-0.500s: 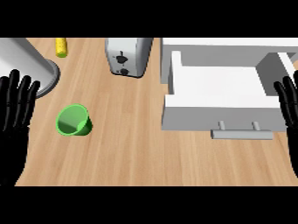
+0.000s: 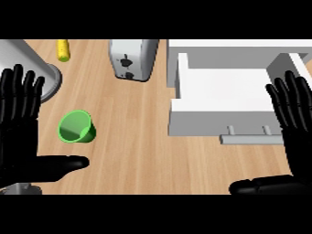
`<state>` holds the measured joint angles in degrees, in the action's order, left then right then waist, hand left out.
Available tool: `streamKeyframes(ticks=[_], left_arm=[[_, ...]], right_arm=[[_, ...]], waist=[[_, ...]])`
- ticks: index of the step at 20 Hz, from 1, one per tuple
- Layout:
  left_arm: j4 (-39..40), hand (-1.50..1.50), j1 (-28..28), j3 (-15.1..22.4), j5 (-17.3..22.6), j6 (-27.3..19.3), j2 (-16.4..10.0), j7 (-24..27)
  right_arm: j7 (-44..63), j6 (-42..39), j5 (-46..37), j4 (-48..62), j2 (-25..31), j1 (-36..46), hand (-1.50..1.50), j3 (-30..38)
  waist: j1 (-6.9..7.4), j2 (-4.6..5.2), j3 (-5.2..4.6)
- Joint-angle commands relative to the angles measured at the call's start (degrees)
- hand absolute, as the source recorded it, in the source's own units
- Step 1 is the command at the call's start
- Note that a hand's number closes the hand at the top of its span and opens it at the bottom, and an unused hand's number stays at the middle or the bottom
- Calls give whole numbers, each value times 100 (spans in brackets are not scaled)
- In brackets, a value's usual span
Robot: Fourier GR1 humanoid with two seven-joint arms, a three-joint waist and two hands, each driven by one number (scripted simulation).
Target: Pick up the cup, place it into the drawer and close the drawer
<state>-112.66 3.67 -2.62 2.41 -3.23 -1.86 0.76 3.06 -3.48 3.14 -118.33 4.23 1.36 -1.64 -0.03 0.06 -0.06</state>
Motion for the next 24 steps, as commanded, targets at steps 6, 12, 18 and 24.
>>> streamKeyframes(ticks=[6,12,18,24], left_arm=[[541,-150,662,-221,369,-326,19,-248],[982,-150,469,148,157,-456,181,345],[1387,-150,819,-172,278,-462,22,223],[683,-150,262,-228,417,-427,-139,-202]], right_arm=[[215,16,-21,-7,-169,27,-150,-179],[117,-161,276,423,-7,392,-150,263],[338,-202,483,155,5,450,-150,345],[438,9,215,-63,-148,343,-150,139]], waist=[[-5,-8,6],[1,-6,6],[-5,-6,6],[9,-11,6]])
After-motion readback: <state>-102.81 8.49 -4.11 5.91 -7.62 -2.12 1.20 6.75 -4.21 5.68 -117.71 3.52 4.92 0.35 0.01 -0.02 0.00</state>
